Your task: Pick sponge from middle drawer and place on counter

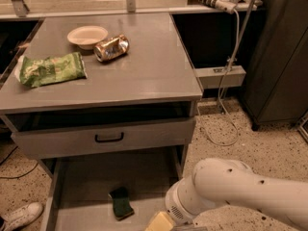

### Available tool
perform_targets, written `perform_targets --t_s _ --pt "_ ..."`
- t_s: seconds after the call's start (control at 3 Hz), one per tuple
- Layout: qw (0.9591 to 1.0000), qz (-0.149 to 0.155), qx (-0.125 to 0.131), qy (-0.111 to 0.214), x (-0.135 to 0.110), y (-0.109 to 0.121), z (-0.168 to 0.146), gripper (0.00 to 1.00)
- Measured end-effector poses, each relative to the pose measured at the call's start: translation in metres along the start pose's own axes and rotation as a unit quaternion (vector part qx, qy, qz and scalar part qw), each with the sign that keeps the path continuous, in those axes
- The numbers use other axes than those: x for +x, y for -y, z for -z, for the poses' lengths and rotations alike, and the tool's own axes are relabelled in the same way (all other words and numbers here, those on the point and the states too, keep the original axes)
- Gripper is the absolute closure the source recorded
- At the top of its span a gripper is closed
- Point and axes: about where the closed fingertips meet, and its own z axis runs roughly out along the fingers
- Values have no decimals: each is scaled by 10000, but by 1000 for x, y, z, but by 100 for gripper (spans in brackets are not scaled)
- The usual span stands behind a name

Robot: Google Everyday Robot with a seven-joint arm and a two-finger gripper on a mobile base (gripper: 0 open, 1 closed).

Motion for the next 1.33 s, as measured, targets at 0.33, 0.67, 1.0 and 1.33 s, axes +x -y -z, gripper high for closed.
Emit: perform_targets --t_s 0.33,0.67,1.0,1.33 --pt "9997 -72 -207 100 10 -10 -42 0" --pt "9986 -125 -250 458 5 -5 -76 0" --pt "9985 -129 -251 460 5 -6 -77 0" --pt "9976 -232 -247 611 2 -5 -100 0"
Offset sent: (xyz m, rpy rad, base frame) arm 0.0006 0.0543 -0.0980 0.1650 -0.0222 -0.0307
